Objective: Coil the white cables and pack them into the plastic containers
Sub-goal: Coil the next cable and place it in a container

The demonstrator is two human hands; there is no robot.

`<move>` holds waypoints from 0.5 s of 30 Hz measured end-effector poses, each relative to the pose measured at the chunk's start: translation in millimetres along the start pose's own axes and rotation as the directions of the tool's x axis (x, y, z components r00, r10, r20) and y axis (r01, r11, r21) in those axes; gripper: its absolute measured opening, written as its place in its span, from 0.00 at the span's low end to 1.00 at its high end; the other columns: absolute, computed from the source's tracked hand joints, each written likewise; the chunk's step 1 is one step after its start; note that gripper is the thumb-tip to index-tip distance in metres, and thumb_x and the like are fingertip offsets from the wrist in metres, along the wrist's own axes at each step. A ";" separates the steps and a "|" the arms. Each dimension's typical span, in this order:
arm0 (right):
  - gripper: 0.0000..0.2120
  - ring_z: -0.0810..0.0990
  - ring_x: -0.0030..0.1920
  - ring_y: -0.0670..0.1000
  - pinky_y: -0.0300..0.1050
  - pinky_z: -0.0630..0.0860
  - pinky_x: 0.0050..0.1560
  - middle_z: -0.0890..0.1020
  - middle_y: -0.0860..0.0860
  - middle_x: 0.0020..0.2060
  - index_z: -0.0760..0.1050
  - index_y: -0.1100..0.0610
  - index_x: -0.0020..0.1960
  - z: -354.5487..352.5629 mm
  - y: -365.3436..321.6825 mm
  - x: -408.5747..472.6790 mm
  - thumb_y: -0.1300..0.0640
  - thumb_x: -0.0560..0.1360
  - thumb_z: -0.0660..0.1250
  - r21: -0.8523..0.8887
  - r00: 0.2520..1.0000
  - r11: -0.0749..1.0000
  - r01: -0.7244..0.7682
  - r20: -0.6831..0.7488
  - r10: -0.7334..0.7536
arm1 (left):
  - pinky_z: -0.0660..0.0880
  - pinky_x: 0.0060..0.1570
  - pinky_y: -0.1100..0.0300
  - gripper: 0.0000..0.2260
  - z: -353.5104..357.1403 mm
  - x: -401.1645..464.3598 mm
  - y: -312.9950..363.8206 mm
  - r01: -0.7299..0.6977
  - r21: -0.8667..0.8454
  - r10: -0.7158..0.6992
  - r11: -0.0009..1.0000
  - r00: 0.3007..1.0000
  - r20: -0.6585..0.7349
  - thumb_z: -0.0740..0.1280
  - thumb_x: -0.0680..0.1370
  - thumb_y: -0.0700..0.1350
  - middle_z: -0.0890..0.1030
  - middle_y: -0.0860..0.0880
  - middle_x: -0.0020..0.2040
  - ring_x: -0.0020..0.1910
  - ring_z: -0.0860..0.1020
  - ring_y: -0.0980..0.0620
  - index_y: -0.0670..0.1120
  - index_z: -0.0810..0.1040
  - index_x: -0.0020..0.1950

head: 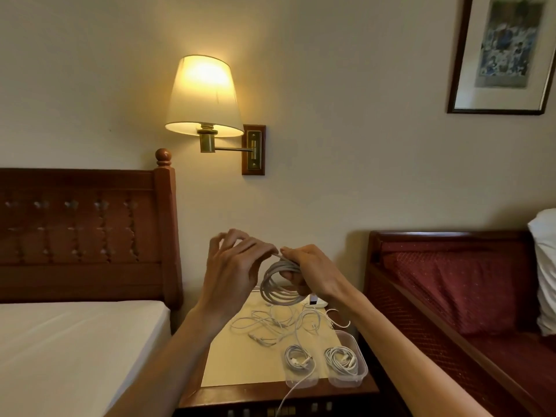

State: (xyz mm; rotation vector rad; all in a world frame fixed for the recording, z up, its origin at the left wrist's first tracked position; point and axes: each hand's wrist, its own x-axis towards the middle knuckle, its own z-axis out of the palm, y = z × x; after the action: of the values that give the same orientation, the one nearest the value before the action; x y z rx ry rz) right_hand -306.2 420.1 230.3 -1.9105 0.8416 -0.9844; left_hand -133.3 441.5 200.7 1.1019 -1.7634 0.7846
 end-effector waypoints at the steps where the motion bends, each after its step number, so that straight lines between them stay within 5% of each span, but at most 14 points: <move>1: 0.24 0.60 0.23 0.48 0.39 0.59 0.26 0.66 0.49 0.21 0.71 0.59 0.30 -1.0 -0.7 0.5 0.52 0.83 0.54 0.049 1.000 0.999 -0.016 0.016 0.015 | 0.74 0.48 0.49 0.10 1.9 0.9 2.1 0.092 -0.073 -0.091 0.993 0.996 0.022 0.73 0.74 0.40 0.84 0.56 0.47 0.50 0.77 0.50 0.51 0.83 0.53; 3: 0.24 0.59 0.23 0.49 0.40 0.58 0.26 0.64 0.51 0.23 0.70 0.59 0.31 -2.1 0.9 3.0 0.52 0.83 0.53 0.086 0.999 0.996 -0.034 -0.015 0.036 | 0.77 0.47 0.53 0.09 4.5 4.5 6.6 0.342 -0.323 -0.304 0.883 0.939 0.162 0.71 0.75 0.39 0.84 0.58 0.44 0.47 0.79 0.54 0.51 0.84 0.52; 5: 0.23 0.61 0.23 0.49 0.42 0.60 0.27 0.66 0.51 0.23 0.71 0.59 0.31 -0.8 7.0 7.9 0.52 0.82 0.54 0.056 0.993 0.998 -0.040 -0.106 0.046 | 0.78 0.50 0.54 0.10 2.8 10.9 12.5 0.646 -0.533 -0.475 0.546 0.763 0.438 0.69 0.76 0.34 0.86 0.52 0.43 0.45 0.82 0.54 0.47 0.86 0.48; 7: 0.24 0.63 0.24 0.49 0.45 0.63 0.30 0.69 0.50 0.22 0.72 0.57 0.29 1.0 12.9 12.8 0.51 0.81 0.56 -0.006 0.979 1.000 -0.022 -0.202 0.021 | 0.76 0.49 0.52 0.08 -1.7 14.7 14.2 0.847 -0.508 -0.512 0.160 0.511 0.691 0.69 0.75 0.34 0.86 0.44 0.44 0.44 0.82 0.50 0.45 0.85 0.46; 9: 0.24 0.65 0.25 0.50 0.48 0.65 0.32 0.70 0.50 0.23 0.72 0.57 0.29 2.6 16.0 15.8 0.51 0.82 0.56 -0.063 0.963 0.998 -0.012 -0.268 -0.006 | 0.72 0.44 0.53 0.06 -8.1 14.4 13.5 0.915 -0.403 -0.402 -0.039 0.354 0.844 0.69 0.76 0.38 0.84 0.43 0.43 0.44 0.79 0.49 0.45 0.86 0.46; 12: 0.25 0.69 0.27 0.53 0.53 0.72 0.34 0.73 0.53 0.25 0.74 0.64 0.33 4.4 17.2 19.1 0.51 0.83 0.55 -0.219 0.935 0.976 -0.015 -0.348 -0.064 | 0.69 0.42 0.54 0.09 -10.3 10.6 13.3 0.894 -0.409 -0.252 -0.183 0.359 0.898 0.66 0.79 0.49 0.80 0.48 0.41 0.41 0.75 0.51 0.46 0.83 0.48; 13: 0.26 0.71 0.28 0.54 0.53 0.74 0.35 0.73 0.53 0.25 0.74 0.65 0.34 5.2 17.6 20.2 0.51 0.83 0.55 -0.251 0.930 0.968 -0.021 -0.361 -0.073 | 0.69 0.44 0.53 0.12 -11.4 9.8 15.8 0.890 -0.429 -0.244 -0.156 0.386 0.890 0.66 0.79 0.53 0.79 0.49 0.41 0.42 0.75 0.51 0.46 0.83 0.48; 15: 0.25 0.72 0.28 0.54 0.52 0.75 0.37 0.74 0.53 0.26 0.73 0.62 0.32 6.1 16.3 20.5 0.51 0.83 0.54 -0.267 0.927 0.963 -0.032 -0.369 -0.071 | 0.73 0.49 0.47 0.11 -7.9 6.7 20.0 0.856 -0.512 -0.295 0.078 0.510 0.808 0.67 0.79 0.52 0.82 0.45 0.43 0.45 0.77 0.49 0.48 0.84 0.52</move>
State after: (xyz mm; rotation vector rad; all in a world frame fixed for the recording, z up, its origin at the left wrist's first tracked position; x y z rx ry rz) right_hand -294.3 398.1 220.4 -1.9860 1.2323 -1.3326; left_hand -150.2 453.9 208.9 1.0924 -1.4256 -1.1320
